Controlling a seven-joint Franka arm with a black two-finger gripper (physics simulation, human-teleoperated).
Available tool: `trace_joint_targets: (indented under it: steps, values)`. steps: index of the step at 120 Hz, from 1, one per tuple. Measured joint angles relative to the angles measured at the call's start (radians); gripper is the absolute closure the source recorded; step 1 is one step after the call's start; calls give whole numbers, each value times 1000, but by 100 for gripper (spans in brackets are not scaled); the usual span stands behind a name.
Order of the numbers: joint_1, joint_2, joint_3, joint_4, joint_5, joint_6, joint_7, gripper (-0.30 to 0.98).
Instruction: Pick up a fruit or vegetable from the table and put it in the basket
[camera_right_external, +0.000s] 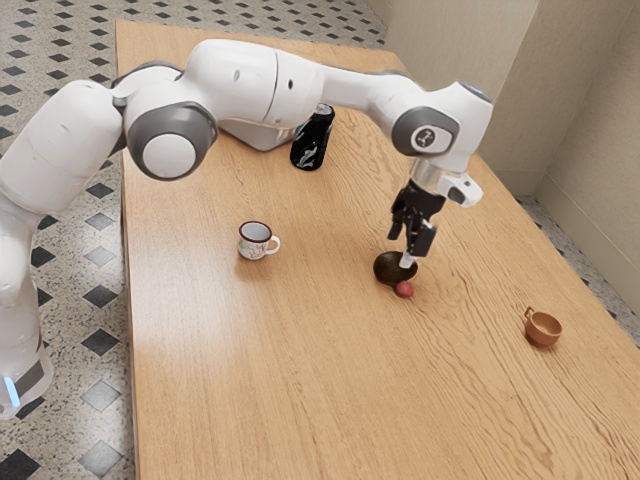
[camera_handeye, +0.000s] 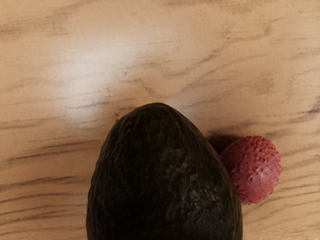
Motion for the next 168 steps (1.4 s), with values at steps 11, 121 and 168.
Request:
trace_joint_targets:
  steps: [11, 121, 168]
  values:
    - [-1, -5, 0, -26, -4, 7, 2, 0]
    - [-1, -13, -6, -102, -7, 88, 12, 2]
    - [0, -14, -5, -104, -9, 87, 14, 19]
